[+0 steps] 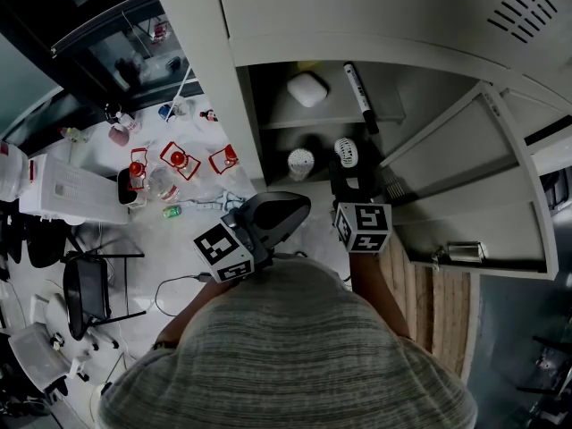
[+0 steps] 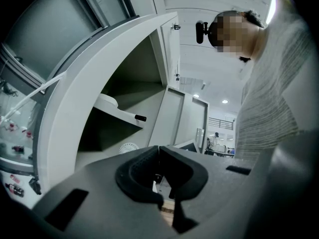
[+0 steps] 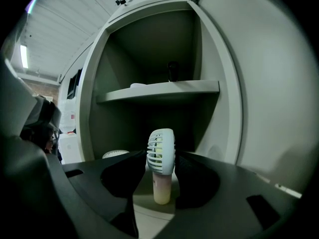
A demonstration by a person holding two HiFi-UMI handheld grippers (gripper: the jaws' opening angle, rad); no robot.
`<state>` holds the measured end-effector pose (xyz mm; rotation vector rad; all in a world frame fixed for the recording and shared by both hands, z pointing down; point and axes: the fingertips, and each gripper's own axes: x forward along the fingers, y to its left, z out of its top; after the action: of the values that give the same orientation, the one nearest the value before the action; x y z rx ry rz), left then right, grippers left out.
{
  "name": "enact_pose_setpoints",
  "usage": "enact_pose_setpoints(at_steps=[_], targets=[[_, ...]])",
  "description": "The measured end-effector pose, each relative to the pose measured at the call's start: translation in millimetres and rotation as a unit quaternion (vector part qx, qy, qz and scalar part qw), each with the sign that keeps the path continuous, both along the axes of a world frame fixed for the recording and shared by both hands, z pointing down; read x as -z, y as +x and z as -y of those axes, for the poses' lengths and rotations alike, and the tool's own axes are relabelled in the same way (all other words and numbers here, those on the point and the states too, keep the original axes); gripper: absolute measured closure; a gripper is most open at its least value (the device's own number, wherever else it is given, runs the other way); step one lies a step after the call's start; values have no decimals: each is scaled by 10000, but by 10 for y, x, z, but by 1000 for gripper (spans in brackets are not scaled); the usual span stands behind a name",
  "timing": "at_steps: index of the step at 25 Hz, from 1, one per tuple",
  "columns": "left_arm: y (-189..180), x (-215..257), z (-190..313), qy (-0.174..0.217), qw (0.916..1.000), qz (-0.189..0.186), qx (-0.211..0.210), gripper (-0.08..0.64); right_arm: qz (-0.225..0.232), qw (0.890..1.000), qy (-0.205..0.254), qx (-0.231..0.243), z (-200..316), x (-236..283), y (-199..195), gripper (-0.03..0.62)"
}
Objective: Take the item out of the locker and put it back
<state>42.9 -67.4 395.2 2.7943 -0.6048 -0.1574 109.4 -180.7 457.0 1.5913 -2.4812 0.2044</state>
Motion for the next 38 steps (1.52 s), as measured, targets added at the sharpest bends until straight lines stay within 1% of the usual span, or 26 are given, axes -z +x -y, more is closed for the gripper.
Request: enact_pose_setpoints(at_steps=[2, 6, 11, 13, 16, 21, 23, 29, 33, 38], targets=[[-7, -4, 2, 1, 10000, 3, 13, 551, 53, 10000, 63, 22, -5, 41, 3, 406], [-13, -1, 9, 14, 10000, -11, 30, 552, 92, 9999, 93, 105, -10, 88, -11, 353], [-16, 13, 2, 30, 10000, -18, 9, 551, -97, 9998, 155, 40, -75, 197, 35, 345], [-17, 16, 2, 35, 10000, -23, 6, 552, -189, 9994, 305, 30, -98, 301, 49, 345], [-17, 20, 5, 42, 10000, -27, 1, 552, -212, 9981, 576, 51, -145, 507, 31, 345], [-27, 16, 9, 34, 10000, -27, 18, 551, -206, 9934, 1084, 312, -265, 835, -147, 345], [-30, 13, 7, 32, 10000, -25, 22, 552, -200, 9919, 1179, 437, -310, 888, -239, 345], [-66, -5, 5, 12, 10000, 5, 79, 551, -30, 9909, 1101, 772, -402, 899, -508, 344], [-101, -9, -4, 3, 9999, 15, 123, 551, 27, 9916, 881, 951, -414, 725, -614, 345], [-162, -33, 4, -24, 9998, 14, 199, 551, 158, 9926, 626, 1032, -384, 587, -688, 345]])
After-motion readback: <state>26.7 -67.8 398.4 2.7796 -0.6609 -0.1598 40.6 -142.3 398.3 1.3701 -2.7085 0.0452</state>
